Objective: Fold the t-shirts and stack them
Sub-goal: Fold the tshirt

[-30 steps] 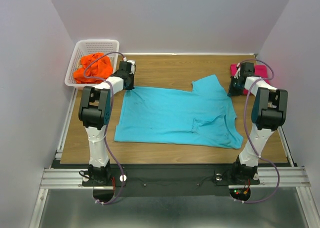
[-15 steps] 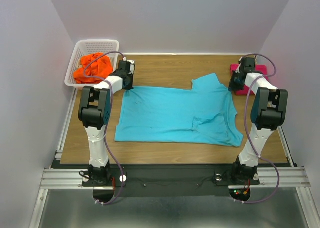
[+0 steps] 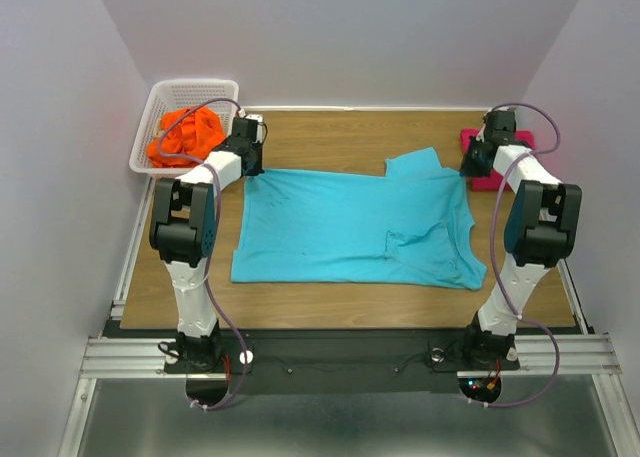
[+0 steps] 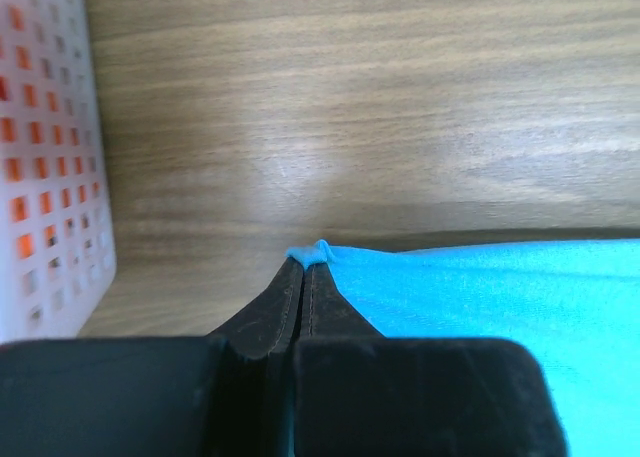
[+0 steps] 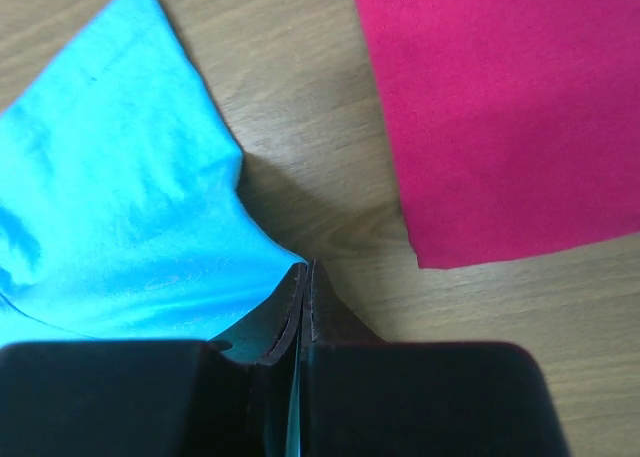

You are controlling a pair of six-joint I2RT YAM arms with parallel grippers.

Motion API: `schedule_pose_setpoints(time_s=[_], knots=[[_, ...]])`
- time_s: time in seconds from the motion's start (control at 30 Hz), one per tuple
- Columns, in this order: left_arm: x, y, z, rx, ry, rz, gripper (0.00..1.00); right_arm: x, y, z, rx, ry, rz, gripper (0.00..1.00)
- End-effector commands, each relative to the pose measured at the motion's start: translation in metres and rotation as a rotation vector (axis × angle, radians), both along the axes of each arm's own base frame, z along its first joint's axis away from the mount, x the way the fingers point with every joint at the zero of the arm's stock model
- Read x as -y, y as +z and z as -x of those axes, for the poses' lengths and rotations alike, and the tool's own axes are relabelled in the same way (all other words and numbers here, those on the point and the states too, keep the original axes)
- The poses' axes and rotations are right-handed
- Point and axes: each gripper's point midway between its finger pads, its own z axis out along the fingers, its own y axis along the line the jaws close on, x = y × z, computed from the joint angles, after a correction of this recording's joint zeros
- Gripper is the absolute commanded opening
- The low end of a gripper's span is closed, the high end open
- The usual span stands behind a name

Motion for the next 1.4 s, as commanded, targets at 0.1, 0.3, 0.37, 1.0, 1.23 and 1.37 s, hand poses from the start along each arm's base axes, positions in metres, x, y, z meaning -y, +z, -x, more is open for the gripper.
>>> schedule_pose_setpoints(time_s=[0.1,0.3,0.37,1.0,1.23,1.37], knots=[[-0.018,0.039,0.011,0.065,0.102,0.004,0.00,0.005,0.042,0.001,0.101,-0.037,0.027,0.01],[-0.028,0.028,0.030,0.021,0.149,-0.029,0.00,0.004,0.035,0.017,0.076,-0.067,0.016,0.01],[-0.028,0.032,0.033,0.027,0.161,-0.017,0.00,0.002,0.038,0.020,0.082,-0.065,0.006,0.01],[-0.029,0.025,0.079,0.004,0.183,0.032,0.00,0.002,0.029,0.060,0.047,-0.155,-0.007,0.01],[-0.019,0.016,0.089,-0.015,0.168,0.045,0.00,0.004,0.007,0.082,-0.006,-0.223,-0.017,0.01],[-0.019,0.010,0.096,-0.019,0.178,0.049,0.00,0.001,-0.001,0.087,-0.024,-0.226,-0.034,0.01]])
